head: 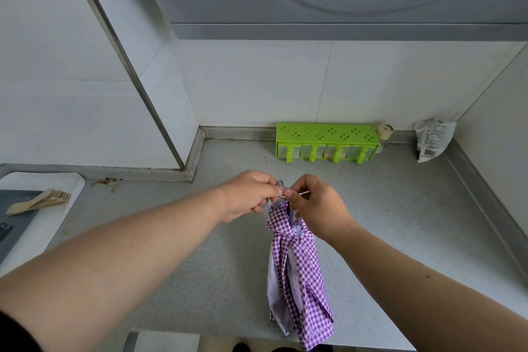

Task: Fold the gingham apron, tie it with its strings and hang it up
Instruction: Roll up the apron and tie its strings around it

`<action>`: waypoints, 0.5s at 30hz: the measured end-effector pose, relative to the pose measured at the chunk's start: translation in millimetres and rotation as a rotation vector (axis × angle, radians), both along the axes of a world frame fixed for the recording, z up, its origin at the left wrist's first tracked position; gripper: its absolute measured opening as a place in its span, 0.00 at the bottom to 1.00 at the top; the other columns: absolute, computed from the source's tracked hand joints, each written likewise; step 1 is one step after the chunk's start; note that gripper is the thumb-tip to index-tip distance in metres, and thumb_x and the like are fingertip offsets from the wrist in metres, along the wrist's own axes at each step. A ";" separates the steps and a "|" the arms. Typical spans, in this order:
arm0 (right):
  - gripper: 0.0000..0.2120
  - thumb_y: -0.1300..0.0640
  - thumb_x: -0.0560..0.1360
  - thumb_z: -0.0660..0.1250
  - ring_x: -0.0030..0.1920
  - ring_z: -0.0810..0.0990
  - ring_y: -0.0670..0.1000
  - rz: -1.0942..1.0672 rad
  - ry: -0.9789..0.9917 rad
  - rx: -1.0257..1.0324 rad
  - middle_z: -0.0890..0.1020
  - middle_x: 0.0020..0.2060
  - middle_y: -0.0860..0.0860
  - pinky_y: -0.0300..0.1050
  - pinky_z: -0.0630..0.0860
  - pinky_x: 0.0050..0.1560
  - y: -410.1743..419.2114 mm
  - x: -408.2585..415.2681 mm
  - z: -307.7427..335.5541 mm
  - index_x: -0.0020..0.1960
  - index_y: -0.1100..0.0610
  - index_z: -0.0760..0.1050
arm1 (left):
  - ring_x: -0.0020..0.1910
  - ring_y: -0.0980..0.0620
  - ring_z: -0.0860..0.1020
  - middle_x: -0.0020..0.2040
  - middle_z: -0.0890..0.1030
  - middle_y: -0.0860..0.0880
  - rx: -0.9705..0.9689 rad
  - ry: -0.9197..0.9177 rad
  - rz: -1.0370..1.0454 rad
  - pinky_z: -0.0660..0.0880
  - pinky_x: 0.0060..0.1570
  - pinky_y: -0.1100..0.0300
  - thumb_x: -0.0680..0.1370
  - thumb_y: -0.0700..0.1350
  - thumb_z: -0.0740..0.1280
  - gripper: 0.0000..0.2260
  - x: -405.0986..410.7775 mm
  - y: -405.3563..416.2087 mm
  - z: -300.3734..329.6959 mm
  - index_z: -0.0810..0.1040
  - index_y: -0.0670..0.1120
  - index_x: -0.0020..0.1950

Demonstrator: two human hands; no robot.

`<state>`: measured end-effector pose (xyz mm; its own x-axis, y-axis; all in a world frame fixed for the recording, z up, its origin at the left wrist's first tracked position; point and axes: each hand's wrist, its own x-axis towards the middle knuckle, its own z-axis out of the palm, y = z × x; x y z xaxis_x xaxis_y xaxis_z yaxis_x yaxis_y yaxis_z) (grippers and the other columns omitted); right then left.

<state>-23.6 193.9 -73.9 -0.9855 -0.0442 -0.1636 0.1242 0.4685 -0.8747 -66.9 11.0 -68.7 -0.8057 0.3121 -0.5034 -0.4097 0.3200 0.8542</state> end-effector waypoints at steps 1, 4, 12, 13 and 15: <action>0.08 0.50 0.80 0.71 0.34 0.83 0.55 0.000 -0.012 -0.016 0.85 0.37 0.53 0.44 0.75 0.31 -0.1 0.1 -0.4 0.46 0.53 0.76 | 0.29 0.59 0.67 0.28 0.76 0.56 0.000 0.002 0.006 0.65 0.31 0.64 0.83 0.40 0.69 0.08 -0.4 -0.1 -0.4 0.80 0.45 0.44; 0.07 0.52 0.81 0.68 0.40 0.84 0.61 0.012 -0.055 -0.066 0.86 0.37 0.55 0.51 0.77 0.35 0.6 2.3 0.7 0.48 0.54 0.75 | 0.28 0.57 0.68 0.36 0.81 0.50 -0.027 0.031 0.081 0.63 0.29 0.62 0.83 0.42 0.68 0.07 -4.3 -1.6 -2.8 0.80 0.44 0.46; 0.05 0.63 0.79 0.66 0.43 0.87 0.52 0.075 -0.157 -0.123 0.84 0.50 0.50 0.57 0.84 0.50 3.0 5.4 4.4 0.44 0.61 0.75 | 0.36 0.53 0.76 0.46 0.84 0.51 -0.361 0.217 0.073 0.72 0.33 0.59 0.87 0.45 0.60 0.06 -12.0 -11.9 0.4 0.75 0.45 0.56; 0.05 0.64 0.78 0.66 0.44 0.87 0.52 0.087 -0.174 -0.125 0.85 0.49 0.50 0.59 0.84 0.51 2.6 5.7 3.6 0.43 0.61 0.75 | 0.37 0.53 0.79 0.47 0.84 0.51 -0.390 0.241 0.068 0.75 0.34 0.58 0.87 0.45 0.59 0.06 -12.5 -12.0 0.4 0.74 0.45 0.58; 0.05 0.64 0.77 0.67 0.45 0.87 0.52 0.109 -0.199 -0.121 0.86 0.45 0.50 0.61 0.83 0.53 1.9 6.2 1.9 0.42 0.61 0.74 | 0.41 0.52 0.82 0.48 0.84 0.51 -0.455 0.297 0.050 0.80 0.41 0.53 0.88 0.46 0.58 0.06 -13.9 -12.2 -0.3 0.73 0.45 0.58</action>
<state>-17.4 195.8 -72.0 -0.9230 -0.1791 -0.3407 0.2540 0.3815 -0.8888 -80.9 -1.3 -69.0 -0.9423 0.0732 -0.3268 -0.1959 0.6710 0.7151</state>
